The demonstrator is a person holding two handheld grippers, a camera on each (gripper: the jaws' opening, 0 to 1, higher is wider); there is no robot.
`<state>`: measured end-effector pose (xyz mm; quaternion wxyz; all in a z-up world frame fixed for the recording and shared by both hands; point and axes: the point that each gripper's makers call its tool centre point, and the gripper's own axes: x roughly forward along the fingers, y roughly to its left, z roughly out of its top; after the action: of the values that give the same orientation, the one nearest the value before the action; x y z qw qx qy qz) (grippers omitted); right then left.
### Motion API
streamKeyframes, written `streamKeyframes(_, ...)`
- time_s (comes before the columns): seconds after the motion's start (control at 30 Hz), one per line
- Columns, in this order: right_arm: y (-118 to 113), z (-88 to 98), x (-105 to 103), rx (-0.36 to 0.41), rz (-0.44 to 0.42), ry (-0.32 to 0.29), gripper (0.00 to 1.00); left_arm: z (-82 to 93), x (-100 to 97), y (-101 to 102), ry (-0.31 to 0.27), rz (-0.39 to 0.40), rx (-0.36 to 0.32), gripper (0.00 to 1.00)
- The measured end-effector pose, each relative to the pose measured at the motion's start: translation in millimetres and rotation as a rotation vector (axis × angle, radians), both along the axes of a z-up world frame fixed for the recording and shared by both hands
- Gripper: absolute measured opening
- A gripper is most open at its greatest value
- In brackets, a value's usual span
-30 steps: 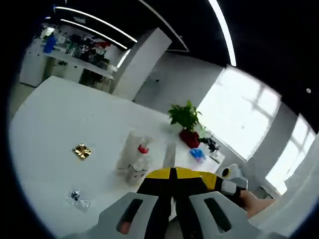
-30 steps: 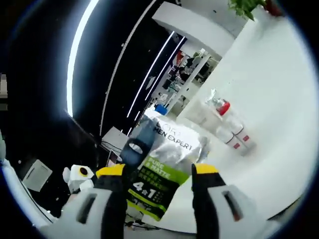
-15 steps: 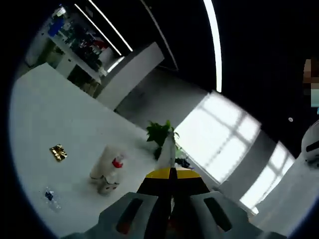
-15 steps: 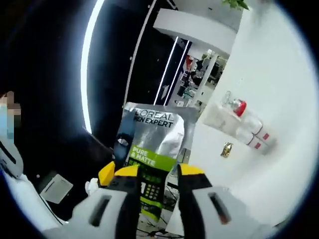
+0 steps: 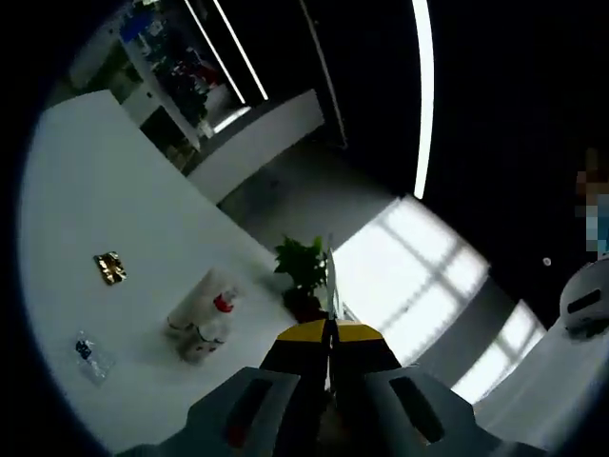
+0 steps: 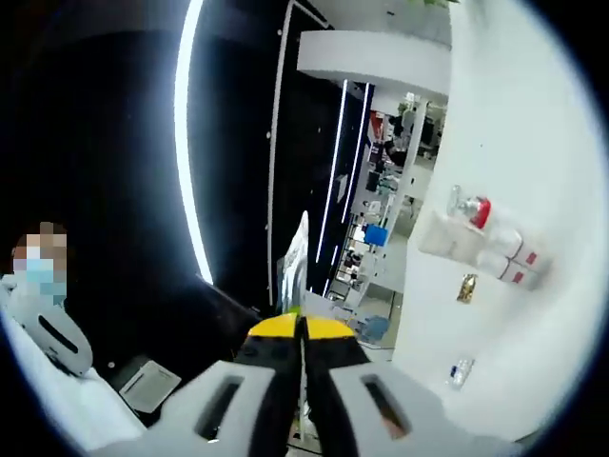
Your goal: Arrange the skincare products in the storage area until every visible bottle or jar stands upright without overlapping.
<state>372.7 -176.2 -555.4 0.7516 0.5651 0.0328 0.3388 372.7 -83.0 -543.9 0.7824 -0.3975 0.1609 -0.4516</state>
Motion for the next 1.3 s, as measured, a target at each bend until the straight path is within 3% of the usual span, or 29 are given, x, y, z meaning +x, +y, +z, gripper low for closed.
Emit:
streamKeyframes(0.1,2,6.9,-6,-0.023,0.046,-0.028,0.01,-3.6,-5.7,-2,-0.034,-0.054,0.054,0.00)
streamKeyframes(0.3,9,18.8,-16,-0.067,0.116,-0.081,0.01,-9.9,-16.4,-13,-0.051,-0.179,0.125,0.19)
streamKeyframes(0.47,21,27.2,-25,-0.084,0.186,-0.120,0.01,-8.3,-23.9,-26,-0.065,-0.271,0.105,0.24)
streamKeyframes(0.57,25,29.3,-26,-0.083,0.202,-0.126,0.01,-8.7,-25.4,-30,-0.057,-0.295,0.086,0.20)
streamKeyframes(0.67,24,25.6,-24,-0.095,0.193,-0.114,0.01,-7.8,-26.0,-28,-0.053,-0.293,0.060,0.07)
streamKeyframes(0.73,21,14.9,-18,-0.145,0.165,-0.086,0.01,-0.7,-29.6,-27,-0.028,-0.306,-0.006,0.00)
streamKeyframes(0.8,21,7.7,-16,-0.222,0.145,-0.101,0.01,-4.7,-31.6,-26,0.012,-0.311,-0.009,0.00)
streamKeyframes(0.83,22,8.4,-17,-0.259,0.145,-0.137,0.02,-7.0,-31.7,-25,0.020,-0.313,-0.010,0.00)
streamKeyframes(0.9,24,9.9,-17,-0.282,0.147,-0.154,0.04,-6.9,-34.0,-24,0.041,-0.326,-0.025,0.00)
streamKeyframes(0.97,27,11.1,-18,-0.275,0.185,-0.155,0.06,-7.6,-38.0,-23,0.066,-0.345,-0.030,0.00)
streamKeyframes(1.1,32,17.5,-14,-0.258,0.229,-0.169,0.20,-8.3,-49.6,-29,0.105,-0.405,-0.037,0.00)
streamKeyframes(1.17,36,19.6,-12,-0.272,0.244,-0.181,0.19,-9.2,-51.3,-31,0.112,-0.414,-0.038,0.00)
streamKeyframes(1.3,38,21.3,-7,-0.278,0.241,-0.177,0.05,-14.8,-47.0,-31,0.150,-0.392,-0.044,0.00)
